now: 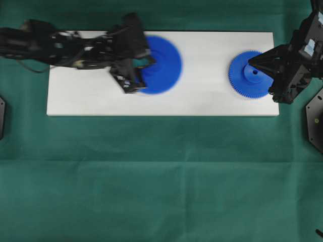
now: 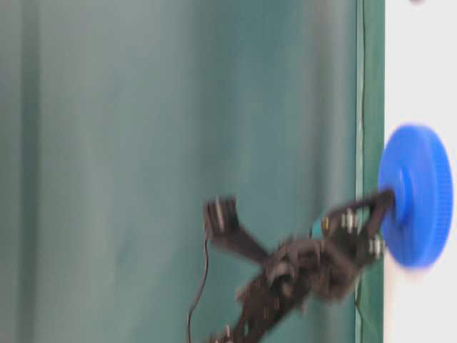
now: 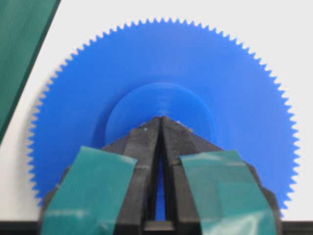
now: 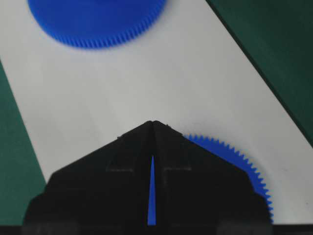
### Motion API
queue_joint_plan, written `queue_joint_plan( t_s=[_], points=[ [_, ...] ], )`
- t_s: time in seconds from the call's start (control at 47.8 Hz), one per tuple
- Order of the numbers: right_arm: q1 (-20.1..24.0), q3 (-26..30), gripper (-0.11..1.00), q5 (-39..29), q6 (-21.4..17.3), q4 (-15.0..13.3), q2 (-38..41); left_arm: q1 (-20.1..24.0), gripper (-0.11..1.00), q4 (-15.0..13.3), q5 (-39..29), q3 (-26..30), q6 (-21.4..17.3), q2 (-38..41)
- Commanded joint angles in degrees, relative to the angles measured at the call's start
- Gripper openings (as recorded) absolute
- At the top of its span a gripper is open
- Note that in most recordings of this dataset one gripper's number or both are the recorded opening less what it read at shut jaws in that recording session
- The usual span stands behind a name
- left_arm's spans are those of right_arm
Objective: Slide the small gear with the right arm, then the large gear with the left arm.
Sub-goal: 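Press and slide the large gear right until it meshes with the small gear, then hold the large gear meshed against the small gear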
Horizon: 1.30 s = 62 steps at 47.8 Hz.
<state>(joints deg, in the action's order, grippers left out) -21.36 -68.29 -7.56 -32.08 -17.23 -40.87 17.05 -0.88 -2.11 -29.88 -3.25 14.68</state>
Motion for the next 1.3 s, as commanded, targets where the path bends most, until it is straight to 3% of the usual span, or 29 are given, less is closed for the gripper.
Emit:
queue_joint_plan(
  t_s=[0.0,0.167,0.314,0.419,1.277],
  points=[
    [0.26,0.53,0.50,0.79,-0.09,0.00,-0.09,-1.76,0.00,0.18,-3.43,6.06,-0.09,3.96],
    [0.26,0.35,0.50,1.85,-0.09,-0.09,0.00,-3.87,0.00,0.26,-7.73,16.79,-2.20,9.93],
    [0.26,0.00,0.50,2.64,-0.09,-0.09,0.00,-5.01,0.00,0.26,-10.28,23.47,-7.29,13.54],
    [0.26,-0.26,0.50,2.99,0.00,-0.09,0.00,-5.27,0.00,0.18,-11.78,26.10,-8.09,14.77],
    [0.26,-0.53,0.50,3.34,0.00,-0.09,0.00,-5.19,0.00,0.18,-13.18,27.60,-8.26,15.38]
  ],
)
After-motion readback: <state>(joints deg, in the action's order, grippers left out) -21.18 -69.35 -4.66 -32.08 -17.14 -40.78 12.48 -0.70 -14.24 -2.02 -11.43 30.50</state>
